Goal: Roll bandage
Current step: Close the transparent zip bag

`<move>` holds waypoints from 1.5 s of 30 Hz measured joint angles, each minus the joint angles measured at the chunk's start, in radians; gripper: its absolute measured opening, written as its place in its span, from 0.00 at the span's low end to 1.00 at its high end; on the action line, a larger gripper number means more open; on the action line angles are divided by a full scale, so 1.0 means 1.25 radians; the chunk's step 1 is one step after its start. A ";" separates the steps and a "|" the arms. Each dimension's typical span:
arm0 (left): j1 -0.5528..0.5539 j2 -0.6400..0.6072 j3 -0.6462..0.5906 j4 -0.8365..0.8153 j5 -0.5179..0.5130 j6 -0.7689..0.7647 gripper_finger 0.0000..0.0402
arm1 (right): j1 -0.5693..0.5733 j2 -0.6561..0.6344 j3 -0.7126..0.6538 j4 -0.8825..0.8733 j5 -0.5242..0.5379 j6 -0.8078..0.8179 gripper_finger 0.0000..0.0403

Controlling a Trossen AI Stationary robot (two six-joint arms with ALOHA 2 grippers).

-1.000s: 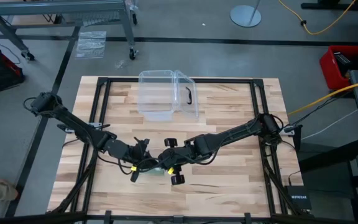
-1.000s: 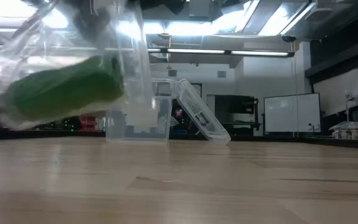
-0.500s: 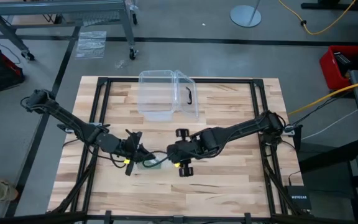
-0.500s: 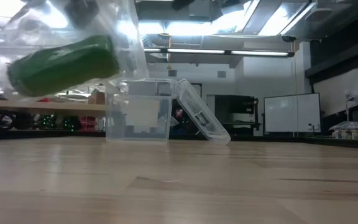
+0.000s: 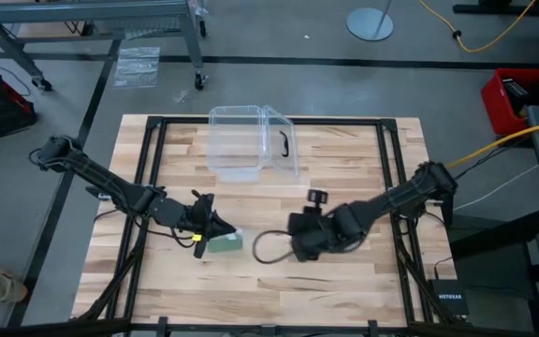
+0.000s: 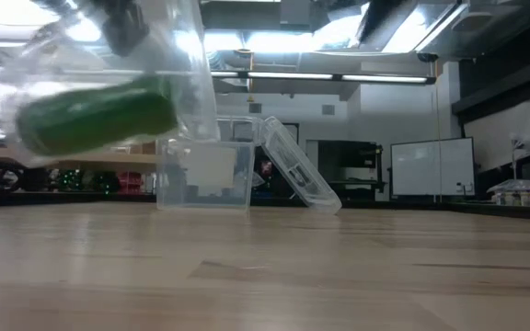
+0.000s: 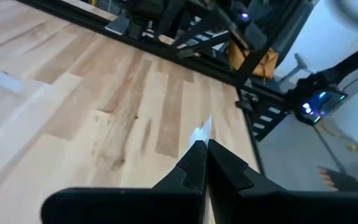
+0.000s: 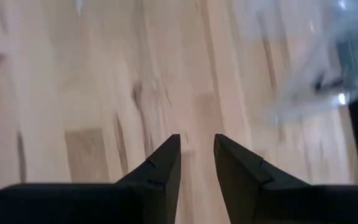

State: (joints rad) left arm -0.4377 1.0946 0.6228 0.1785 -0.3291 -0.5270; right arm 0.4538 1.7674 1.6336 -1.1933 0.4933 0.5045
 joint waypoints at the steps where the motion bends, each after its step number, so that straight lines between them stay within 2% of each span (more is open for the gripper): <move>1: 0.009 0.000 0.000 -0.003 0.008 0.008 0.00 | 0.012 -0.017 -0.044 0.016 0.012 0.037 0.25; 4: 0.039 0.000 0.000 -0.012 0.014 0.008 0.00 | 0.043 -0.065 -0.170 0.114 0.035 0.117 0.25; 8: 0.074 0.000 0.000 -0.006 0.015 0.008 0.00 | 0.068 -0.106 -0.311 0.348 0.040 0.129 0.25; 16: 0.081 0.061 0.000 0.104 0.018 -0.006 0.00 | 0.064 -0.105 -0.511 0.928 0.042 -0.054 0.25; 19: 0.066 0.110 0.000 0.147 0.019 -0.027 0.00 | 0.052 -0.088 -0.544 1.046 0.027 -0.076 0.25; 22: 0.052 0.157 -0.003 0.191 0.019 -0.039 0.00 | 0.046 -0.077 -0.546 1.059 -0.010 -0.066 0.25; 25: 0.040 0.205 -0.021 0.288 0.019 -0.043 0.00 | 0.043 -0.076 -0.546 1.059 -0.058 -0.067 0.25; 30: 0.030 0.285 -0.035 0.418 0.018 -0.041 0.00 | 0.045 -0.075 -0.546 1.060 -0.073 -0.063 0.25; 33: 0.025 0.324 -0.035 0.417 0.018 -0.067 0.00 | 0.045 -0.075 -0.546 1.062 -0.098 -0.063 0.25; 38: 0.020 0.370 -0.035 0.421 0.018 -0.109 0.00 | 0.032 -0.075 -0.546 1.103 -0.079 -0.031 0.25; 45: 0.009 0.381 -0.035 0.502 0.018 -0.067 0.00 | 0.004 -0.072 -0.546 1.152 -0.139 -0.007 0.25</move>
State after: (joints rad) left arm -0.4259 1.5715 0.5789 0.8057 -0.3069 -0.6106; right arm 0.4591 1.6773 0.9512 0.2472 0.3199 0.4960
